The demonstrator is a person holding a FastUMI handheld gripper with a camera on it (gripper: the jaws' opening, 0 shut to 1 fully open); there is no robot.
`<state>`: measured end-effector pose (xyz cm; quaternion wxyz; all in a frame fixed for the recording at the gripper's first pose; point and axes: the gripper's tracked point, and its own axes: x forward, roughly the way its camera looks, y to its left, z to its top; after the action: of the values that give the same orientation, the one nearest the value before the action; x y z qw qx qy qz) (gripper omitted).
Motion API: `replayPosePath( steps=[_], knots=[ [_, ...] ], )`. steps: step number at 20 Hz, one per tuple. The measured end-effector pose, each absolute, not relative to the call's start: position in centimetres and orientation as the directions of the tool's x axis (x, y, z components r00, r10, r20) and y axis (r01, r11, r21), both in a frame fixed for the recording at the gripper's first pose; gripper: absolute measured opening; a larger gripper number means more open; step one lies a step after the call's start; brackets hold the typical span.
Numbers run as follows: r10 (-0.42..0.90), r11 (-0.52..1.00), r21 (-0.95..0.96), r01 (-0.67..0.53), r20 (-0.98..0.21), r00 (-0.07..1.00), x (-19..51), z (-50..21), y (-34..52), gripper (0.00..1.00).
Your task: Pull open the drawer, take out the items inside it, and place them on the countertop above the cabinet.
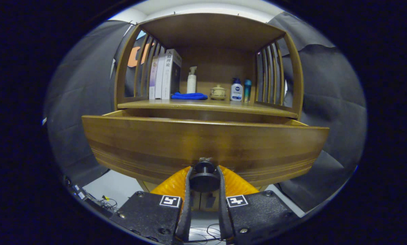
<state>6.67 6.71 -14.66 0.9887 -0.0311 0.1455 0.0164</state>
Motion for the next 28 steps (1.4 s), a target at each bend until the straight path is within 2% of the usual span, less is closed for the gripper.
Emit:
replayPosePath(
  steps=[15,23,25,28],
  knots=[
    [0.067,0.997,-0.015,-0.076,-0.328,0.942,-0.8,-16.2,6.9,0.36],
    [0.076,0.996,-0.022,-0.088,-0.344,0.936,-2.1,-16.7,6.9,0.36],
    [0.078,0.995,-0.027,-0.093,-0.341,0.937,-2.4,-17.0,6.4,0.42],
    [0.049,0.998,-0.025,-0.060,-0.325,0.945,-3.3,-16.8,4.1,0.72]
  ],
)
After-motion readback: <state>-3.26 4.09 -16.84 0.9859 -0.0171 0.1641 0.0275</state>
